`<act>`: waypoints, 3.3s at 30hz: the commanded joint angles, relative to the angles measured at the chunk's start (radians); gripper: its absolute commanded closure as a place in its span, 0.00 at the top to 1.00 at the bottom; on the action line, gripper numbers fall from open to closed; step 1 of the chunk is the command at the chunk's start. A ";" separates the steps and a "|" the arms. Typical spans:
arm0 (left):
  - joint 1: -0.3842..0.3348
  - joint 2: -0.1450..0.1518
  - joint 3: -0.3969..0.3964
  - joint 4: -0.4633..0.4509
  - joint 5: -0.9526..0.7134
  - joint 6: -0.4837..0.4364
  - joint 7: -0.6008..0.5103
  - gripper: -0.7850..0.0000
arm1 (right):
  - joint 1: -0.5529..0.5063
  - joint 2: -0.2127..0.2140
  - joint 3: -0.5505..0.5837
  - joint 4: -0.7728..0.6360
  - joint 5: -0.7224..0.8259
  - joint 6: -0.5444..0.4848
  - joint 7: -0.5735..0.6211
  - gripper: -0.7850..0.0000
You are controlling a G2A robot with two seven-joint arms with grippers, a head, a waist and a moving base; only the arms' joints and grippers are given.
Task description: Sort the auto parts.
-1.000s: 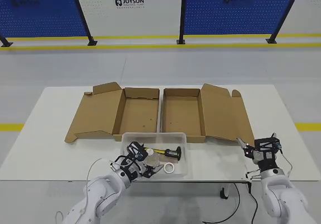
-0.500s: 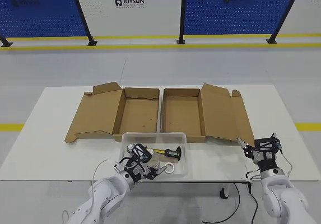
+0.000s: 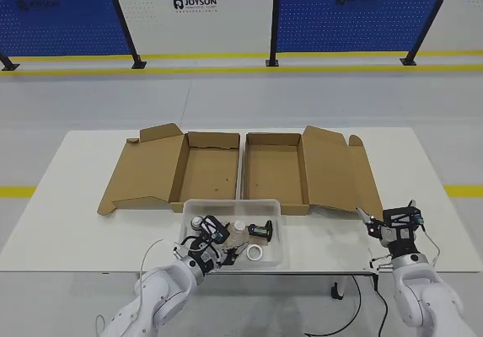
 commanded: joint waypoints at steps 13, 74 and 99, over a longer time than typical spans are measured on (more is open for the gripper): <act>-0.016 0.001 -0.005 -0.017 -0.003 -0.011 -0.003 1.00 | 0.000 0.000 0.000 0.000 0.000 0.000 0.000 1.00; -0.432 -0.107 0.308 0.213 -0.209 0.152 -0.557 0.88 | 0.000 0.000 0.000 0.000 0.000 0.000 0.000 1.00; -0.477 -0.137 0.334 0.332 -0.231 0.151 -0.536 0.78 | 0.000 0.000 0.000 0.000 0.000 0.000 0.000 1.00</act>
